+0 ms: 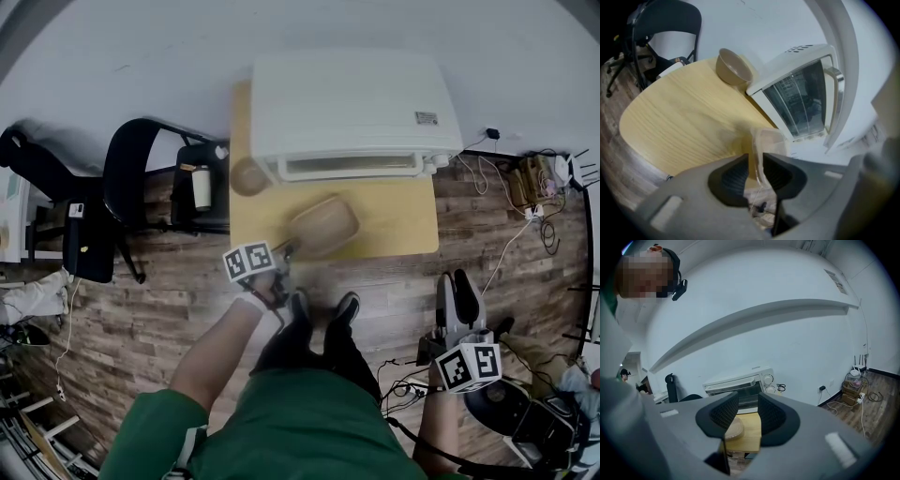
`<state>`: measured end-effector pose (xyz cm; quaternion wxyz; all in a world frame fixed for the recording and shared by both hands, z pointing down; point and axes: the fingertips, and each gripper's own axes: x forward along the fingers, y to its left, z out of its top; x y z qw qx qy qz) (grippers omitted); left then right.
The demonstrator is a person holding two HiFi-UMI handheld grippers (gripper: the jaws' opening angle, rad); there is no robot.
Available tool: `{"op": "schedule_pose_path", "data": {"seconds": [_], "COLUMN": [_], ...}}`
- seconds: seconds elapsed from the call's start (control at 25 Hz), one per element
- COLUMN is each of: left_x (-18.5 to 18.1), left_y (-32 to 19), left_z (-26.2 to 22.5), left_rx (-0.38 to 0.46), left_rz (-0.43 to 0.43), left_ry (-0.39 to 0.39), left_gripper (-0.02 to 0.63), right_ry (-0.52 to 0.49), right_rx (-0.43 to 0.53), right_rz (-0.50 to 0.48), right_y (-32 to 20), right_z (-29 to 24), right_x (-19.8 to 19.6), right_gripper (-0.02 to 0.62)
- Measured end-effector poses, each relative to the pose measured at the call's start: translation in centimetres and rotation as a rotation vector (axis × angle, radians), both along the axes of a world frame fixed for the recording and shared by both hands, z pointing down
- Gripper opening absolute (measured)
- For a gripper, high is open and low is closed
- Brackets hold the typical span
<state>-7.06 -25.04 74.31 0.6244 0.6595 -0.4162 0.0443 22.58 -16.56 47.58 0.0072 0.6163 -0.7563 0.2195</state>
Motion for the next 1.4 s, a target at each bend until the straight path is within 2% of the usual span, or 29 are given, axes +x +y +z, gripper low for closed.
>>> {"op": "schedule_pose_path", "data": {"seconds": [0.28, 0.8, 1.4], "left_x": [0.6, 0.1, 0.1], "left_y": [-0.3, -0.3, -0.4], "left_z": [0.0, -1.0, -3.5], "left_rx": [0.002, 0.036, 0.085], "left_rz": [0.020, 0.043, 0.035], "left_ry": [-0.015, -0.092, -0.042], "left_gripper": [0.060, 0.048, 0.043], "right_ry": [-0.001, -0.011, -0.011], "right_rx": [-0.010, -0.002, 0.023], "right_rz": [0.003, -0.004, -0.032], "right_y": [0.3, 0.5, -0.2], "right_z": [0.3, 0.0, -1.1], "right_x": [0.4, 0.4, 0.0], "right_gripper": [0.129, 0.129, 0.127]}}
